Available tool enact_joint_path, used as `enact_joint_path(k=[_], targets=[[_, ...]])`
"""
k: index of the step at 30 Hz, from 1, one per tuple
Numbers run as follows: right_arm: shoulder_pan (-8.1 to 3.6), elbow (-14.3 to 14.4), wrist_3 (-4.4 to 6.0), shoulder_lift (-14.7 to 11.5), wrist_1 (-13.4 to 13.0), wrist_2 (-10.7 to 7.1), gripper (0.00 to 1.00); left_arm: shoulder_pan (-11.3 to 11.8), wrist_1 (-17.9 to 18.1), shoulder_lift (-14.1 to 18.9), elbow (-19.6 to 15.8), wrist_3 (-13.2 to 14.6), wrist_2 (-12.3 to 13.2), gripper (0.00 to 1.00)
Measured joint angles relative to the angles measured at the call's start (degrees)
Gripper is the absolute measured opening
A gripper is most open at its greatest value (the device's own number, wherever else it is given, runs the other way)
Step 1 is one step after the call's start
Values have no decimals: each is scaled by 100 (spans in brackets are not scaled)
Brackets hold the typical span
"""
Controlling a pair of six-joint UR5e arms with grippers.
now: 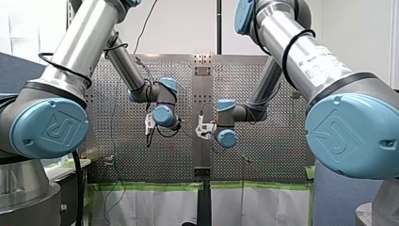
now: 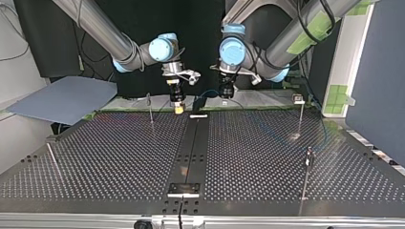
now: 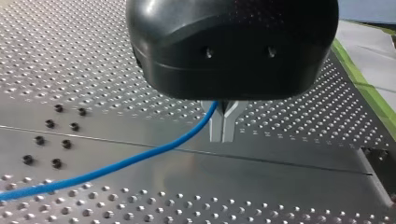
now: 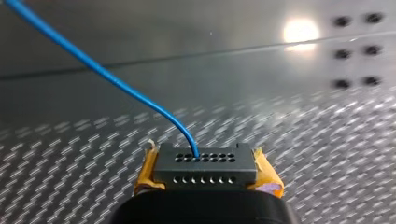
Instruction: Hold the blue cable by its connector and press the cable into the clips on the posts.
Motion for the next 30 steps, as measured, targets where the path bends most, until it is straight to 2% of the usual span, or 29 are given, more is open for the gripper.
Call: enact_joint_path(k=[7,11,15,23,30], targets=[[-43,359,10,359,-360,151,0,-8,377,-273,-102,-146,18,0],[-70,567,61,567,-568,251,0,5,573,-383,-156,-246,74,0],[-119,755,137,756,-757,277,0,0,776,-565,-167,-272,143,0],[-330,1119,158,1144,-1062,249,0,-54,1176,-964,-103,-297,229,0],[-532,1194,169,1419,-1262,212,0,-152,1506,-1293,-18,-251,211,0]])
